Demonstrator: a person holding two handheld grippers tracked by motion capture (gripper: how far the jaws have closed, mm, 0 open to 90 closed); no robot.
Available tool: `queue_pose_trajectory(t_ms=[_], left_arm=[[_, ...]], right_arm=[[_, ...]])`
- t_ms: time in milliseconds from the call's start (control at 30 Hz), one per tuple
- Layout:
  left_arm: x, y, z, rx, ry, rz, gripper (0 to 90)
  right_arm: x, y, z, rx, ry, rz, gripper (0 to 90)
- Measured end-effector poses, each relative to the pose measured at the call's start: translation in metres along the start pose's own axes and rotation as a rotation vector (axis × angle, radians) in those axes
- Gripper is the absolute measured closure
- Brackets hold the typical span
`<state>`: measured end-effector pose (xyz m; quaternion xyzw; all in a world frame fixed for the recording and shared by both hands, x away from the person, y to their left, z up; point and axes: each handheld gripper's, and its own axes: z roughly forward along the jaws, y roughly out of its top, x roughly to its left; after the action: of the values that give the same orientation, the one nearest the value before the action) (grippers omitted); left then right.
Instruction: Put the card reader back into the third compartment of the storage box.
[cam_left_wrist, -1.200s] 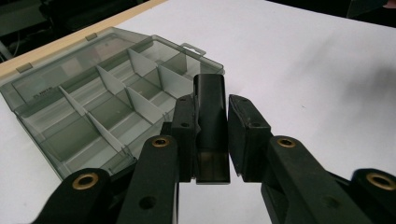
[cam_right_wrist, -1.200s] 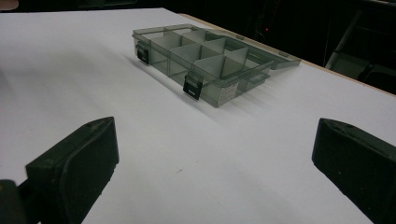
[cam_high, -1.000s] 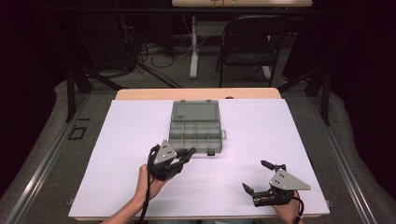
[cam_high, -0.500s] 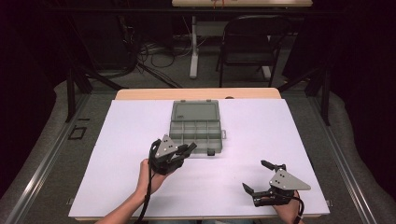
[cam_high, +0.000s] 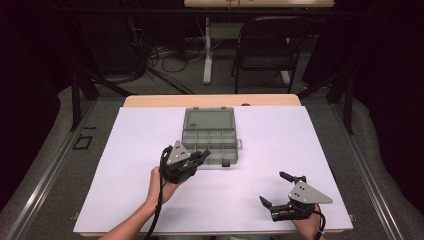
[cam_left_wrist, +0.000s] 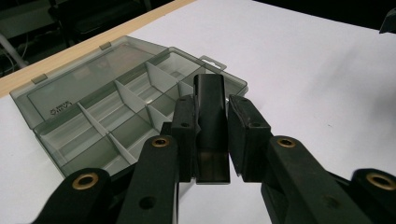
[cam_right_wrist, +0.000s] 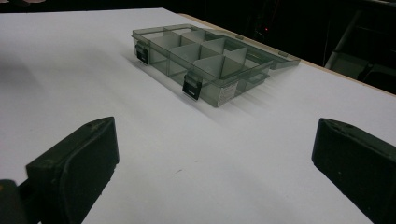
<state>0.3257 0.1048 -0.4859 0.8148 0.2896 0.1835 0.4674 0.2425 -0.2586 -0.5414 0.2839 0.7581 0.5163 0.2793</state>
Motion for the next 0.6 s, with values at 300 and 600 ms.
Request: queue_pose_trajectory(t_ms=[300,600], left_arm=[[0.005,0.005,0.003,-0.005,0.005,-0.003,73.3],[0.010,0.011,0.005,-0.012,0.002,-0.010,73.3]], right_arm=[[0.000,0.000,0.000,-0.003,0.000,0.003,0.0],[-0.001,0.000,-0.001,-0.003,-0.004,0.006,0.0]])
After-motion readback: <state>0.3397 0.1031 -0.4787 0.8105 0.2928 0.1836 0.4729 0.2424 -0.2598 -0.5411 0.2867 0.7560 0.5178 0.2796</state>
